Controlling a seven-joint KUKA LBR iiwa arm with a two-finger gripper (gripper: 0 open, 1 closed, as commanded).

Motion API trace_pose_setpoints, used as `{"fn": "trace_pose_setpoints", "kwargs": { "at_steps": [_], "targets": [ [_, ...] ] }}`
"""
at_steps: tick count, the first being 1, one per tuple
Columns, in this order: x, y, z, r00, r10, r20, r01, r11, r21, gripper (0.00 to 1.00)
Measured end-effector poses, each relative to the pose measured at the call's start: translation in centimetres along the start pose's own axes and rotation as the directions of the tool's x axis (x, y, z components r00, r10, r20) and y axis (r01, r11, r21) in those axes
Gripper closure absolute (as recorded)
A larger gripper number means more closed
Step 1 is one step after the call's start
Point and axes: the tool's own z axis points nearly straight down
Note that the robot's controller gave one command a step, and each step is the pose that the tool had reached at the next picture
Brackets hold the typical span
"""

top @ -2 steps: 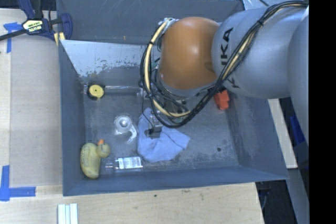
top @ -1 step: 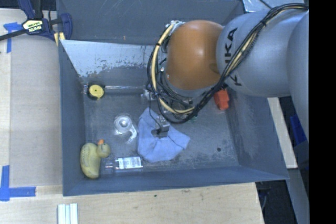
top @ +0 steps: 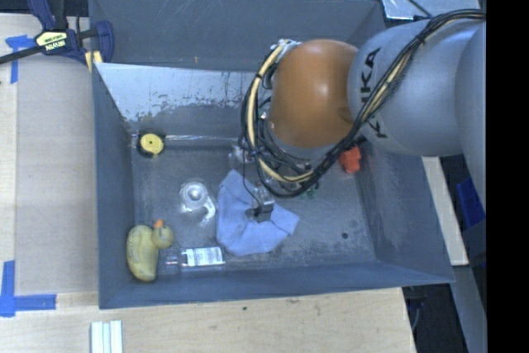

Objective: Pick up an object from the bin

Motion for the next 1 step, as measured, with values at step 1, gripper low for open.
{"fn": "trace_pose_setpoints", "kwargs": {
  "at_steps": [1],
  "targets": [
    [-1.51,0.63,2.73,0.999,0.035,0.003,-0.035,0.999,-0.001,0.0]
  ]
}}
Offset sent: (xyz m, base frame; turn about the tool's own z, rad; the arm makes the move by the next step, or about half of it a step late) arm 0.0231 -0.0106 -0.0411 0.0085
